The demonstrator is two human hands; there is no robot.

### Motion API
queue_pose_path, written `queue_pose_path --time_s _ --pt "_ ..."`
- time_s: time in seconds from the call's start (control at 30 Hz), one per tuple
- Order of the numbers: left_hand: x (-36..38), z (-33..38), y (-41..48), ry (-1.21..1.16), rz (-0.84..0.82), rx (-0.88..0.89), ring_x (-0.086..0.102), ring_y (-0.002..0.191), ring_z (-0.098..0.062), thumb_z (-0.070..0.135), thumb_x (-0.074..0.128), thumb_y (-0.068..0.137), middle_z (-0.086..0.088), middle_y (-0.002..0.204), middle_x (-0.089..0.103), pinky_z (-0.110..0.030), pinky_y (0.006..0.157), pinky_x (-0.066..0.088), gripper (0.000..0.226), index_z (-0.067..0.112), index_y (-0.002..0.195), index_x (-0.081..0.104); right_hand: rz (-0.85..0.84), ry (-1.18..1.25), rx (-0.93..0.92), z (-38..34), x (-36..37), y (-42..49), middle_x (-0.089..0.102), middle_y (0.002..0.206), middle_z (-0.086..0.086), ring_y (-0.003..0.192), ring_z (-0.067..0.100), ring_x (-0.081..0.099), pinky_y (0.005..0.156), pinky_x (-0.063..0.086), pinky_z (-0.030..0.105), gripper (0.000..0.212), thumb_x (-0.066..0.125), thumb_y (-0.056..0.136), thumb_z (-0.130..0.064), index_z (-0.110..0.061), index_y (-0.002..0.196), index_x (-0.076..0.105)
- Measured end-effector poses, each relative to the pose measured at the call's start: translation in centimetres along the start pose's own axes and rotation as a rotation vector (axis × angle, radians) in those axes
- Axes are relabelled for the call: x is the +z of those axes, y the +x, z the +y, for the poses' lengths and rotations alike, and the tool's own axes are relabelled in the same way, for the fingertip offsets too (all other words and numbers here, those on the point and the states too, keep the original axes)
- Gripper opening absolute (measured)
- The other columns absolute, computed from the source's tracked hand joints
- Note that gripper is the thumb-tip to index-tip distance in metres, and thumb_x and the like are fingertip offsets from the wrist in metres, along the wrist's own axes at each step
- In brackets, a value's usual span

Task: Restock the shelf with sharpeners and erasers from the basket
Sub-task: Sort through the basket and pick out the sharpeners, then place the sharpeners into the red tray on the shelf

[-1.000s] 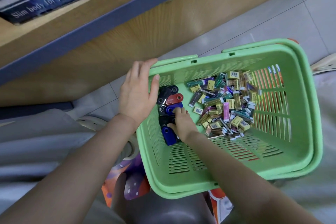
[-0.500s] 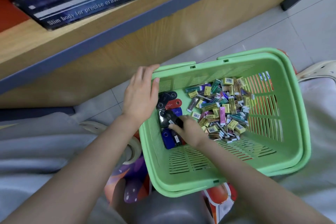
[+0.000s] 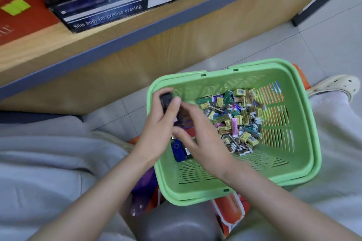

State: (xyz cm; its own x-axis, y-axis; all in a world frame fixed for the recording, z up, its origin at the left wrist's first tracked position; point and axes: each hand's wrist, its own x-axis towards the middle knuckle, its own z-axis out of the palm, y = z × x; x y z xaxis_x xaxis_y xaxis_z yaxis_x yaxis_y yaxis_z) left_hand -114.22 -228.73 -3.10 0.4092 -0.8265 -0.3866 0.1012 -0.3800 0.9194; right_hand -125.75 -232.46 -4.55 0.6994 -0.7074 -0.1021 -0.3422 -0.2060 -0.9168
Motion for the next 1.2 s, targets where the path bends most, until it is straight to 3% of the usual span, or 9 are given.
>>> queue_pose_path --time_s 0.13,0.27,0.37,0.47,0.57,0.7,0.87,1.0,1.2 --pt "-2.5 0.0 -0.2 0.048 0.032 -0.015 0.054 0.065 -0.005 0.02 0.043 0.098 0.002 0.081 0.055 -0.021 0.066 0.049 0.03 0.044 0.116 0.041 0.012 -0.166 0.101 4.4 0.9 0.2 0.054 0.112 -0.003 0.103 0.006 0.051 0.089 0.039 0.015 0.033 0.053 0.094 -0.03 -0.012 0.121 0.053" --pt "-4.1 -0.4 -0.3 0.166 0.114 0.015 0.051 0.056 -0.001 0.022 0.045 0.097 0.001 0.09 0.047 -0.023 0.062 0.047 0.038 0.05 0.124 0.041 -0.222 -0.313 0.425 11.3 1.9 0.7 0.043 0.137 0.006 0.126 0.018 0.044 0.105 0.033 0.027 0.049 0.056 0.094 -0.021 -0.01 0.138 0.037" --pt "-4.9 -0.6 0.1 0.21 0.132 0.004 0.051 0.054 0.0 0.026 0.047 0.095 -0.004 0.089 0.044 -0.031 0.067 0.051 0.044 0.04 0.136 0.039 -0.295 -0.292 0.587 14.4 3.6 1.1 0.039 0.142 0.008 0.131 0.022 0.039 0.111 0.031 0.033 0.063 0.061 0.09 -0.017 -0.01 0.143 0.028" --pt "-4.8 -0.5 0.3 0.135 0.113 0.009 0.057 0.07 0.003 0.018 0.044 0.097 0.013 0.093 0.058 -0.015 0.062 0.05 0.034 0.036 0.126 0.048 -0.283 -0.209 0.685 16.0 5.6 1.9 0.039 0.141 0.009 0.133 0.024 0.038 0.112 0.032 0.04 0.072 0.066 0.087 -0.016 -0.008 0.145 0.023" --pt "-4.4 -0.3 0.6 0.092 0.104 -0.011 0.057 0.069 -0.006 0.019 0.042 0.098 0.021 0.076 0.062 -0.02 0.058 0.053 0.024 0.037 0.109 0.053 -0.261 -0.269 0.686 16.6 7.1 2.5 0.038 0.136 0.014 0.128 0.028 0.038 0.111 0.032 0.037 0.063 0.064 0.087 -0.014 -0.009 0.14 0.029" --pt "-4.7 -0.5 0.5 0.072 0.105 -0.041 0.057 0.066 -0.012 0.031 0.041 0.094 -0.002 0.083 0.064 -0.022 0.057 0.05 0.027 0.021 0.114 0.055 -0.348 -0.483 0.622 16.8 8.0 3.1 0.038 0.132 0.016 0.121 0.029 0.04 0.102 0.038 0.037 0.056 0.06 0.09 -0.019 -0.01 0.137 0.03" --pt "-5.0 -0.5 -0.3 0.03 0.117 -0.101 0.056 0.06 -0.013 0.034 0.041 0.091 -0.01 0.084 0.063 -0.022 0.056 0.048 0.027 0.021 0.109 0.057 -0.439 -0.703 0.506 16.9 8.5 3.8 0.039 0.131 0.017 0.116 0.028 0.044 0.095 0.043 0.036 0.051 0.059 0.091 -0.024 -0.012 0.134 0.034" --pt "-5.2 -0.1 -0.3 -0.006 0.137 -0.139 0.053 0.052 -0.016 0.029 0.042 0.098 -0.018 0.075 0.059 -0.026 0.052 0.046 0.023 0.015 0.108 0.058 -0.483 -0.664 0.461 16.6 8.2 4.4 0.041 0.132 0.015 0.113 0.028 0.05 0.089 0.05 0.037 0.047 0.055 0.094 -0.02 -0.012 0.135 0.034" --pt "-5.9 1.0 -0.9 -0.048 0.131 -0.119 0.05 0.048 -0.012 0.015 0.05 0.095 -0.013 0.075 0.057 -0.02 0.05 0.045 0.007 0.014 0.091 0.056 -0.428 -0.433 0.403 12.4 4.5 4.3 0.057 0.118 0.011 0.092 0.024 0.062 0.085 0.051 0.04 0.044 0.055 0.094 -0.032 -0.011 0.128 0.037"
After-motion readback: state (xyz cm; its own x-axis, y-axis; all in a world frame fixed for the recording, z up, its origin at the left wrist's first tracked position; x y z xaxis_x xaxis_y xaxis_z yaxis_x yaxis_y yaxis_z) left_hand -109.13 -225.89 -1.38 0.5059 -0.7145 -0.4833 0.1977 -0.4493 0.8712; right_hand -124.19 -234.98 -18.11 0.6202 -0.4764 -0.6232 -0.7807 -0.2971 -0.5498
